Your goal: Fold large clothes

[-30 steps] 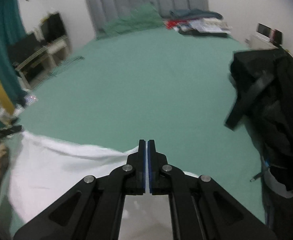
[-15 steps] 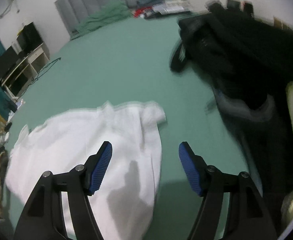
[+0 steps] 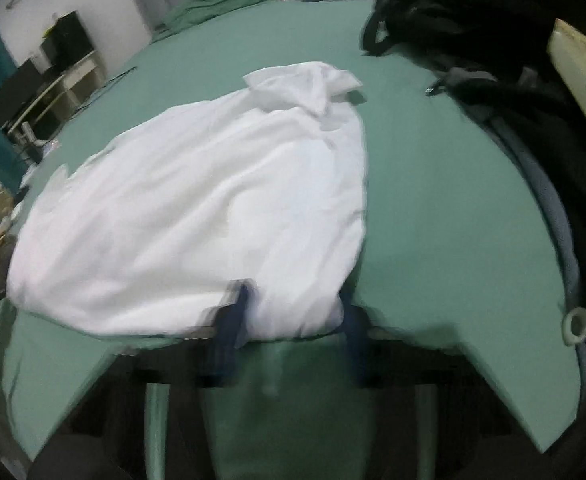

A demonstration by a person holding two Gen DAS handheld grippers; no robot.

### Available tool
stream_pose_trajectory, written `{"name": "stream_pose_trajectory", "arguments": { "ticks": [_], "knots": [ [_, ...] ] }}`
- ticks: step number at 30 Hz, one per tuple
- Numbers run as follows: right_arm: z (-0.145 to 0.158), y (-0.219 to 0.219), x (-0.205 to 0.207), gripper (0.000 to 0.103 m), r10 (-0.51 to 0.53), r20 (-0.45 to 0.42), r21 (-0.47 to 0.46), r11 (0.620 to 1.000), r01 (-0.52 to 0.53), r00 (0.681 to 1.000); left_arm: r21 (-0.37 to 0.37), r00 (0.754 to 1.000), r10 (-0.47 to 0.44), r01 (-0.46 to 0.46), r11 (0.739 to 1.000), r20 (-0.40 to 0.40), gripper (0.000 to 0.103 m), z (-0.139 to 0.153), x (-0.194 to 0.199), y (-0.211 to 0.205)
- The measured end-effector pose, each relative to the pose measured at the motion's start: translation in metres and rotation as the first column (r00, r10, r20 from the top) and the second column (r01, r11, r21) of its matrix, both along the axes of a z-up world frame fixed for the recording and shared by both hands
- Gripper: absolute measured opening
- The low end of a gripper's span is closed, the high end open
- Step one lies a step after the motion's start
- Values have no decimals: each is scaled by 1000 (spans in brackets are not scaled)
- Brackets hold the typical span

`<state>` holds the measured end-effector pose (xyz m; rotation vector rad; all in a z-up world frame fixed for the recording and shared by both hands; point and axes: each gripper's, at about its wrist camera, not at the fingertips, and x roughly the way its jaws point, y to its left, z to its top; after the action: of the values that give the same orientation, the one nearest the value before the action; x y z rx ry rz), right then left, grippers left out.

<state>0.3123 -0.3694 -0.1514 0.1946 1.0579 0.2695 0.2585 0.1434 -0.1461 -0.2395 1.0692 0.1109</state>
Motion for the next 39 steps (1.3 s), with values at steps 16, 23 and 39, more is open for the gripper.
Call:
{"name": "stream_pose_trajectory", "arguments": {
  "ticks": [16,23,39],
  "knots": [
    [31,-21,-82,9,-14,-25,-7,1000,13,1000,10,999,27,-28,1000,43,2,48,-72,-12],
    [29,-29,-121,9,-26,-51,-21,999,25,998,1,999,27,-27,1000,20,2,48,-120,-22],
    [53,-28,-139,38,-110,63,-156,981,119,992,16,1000,16,-16,1000,-3,21,62,-117,-18]
  ]
}}
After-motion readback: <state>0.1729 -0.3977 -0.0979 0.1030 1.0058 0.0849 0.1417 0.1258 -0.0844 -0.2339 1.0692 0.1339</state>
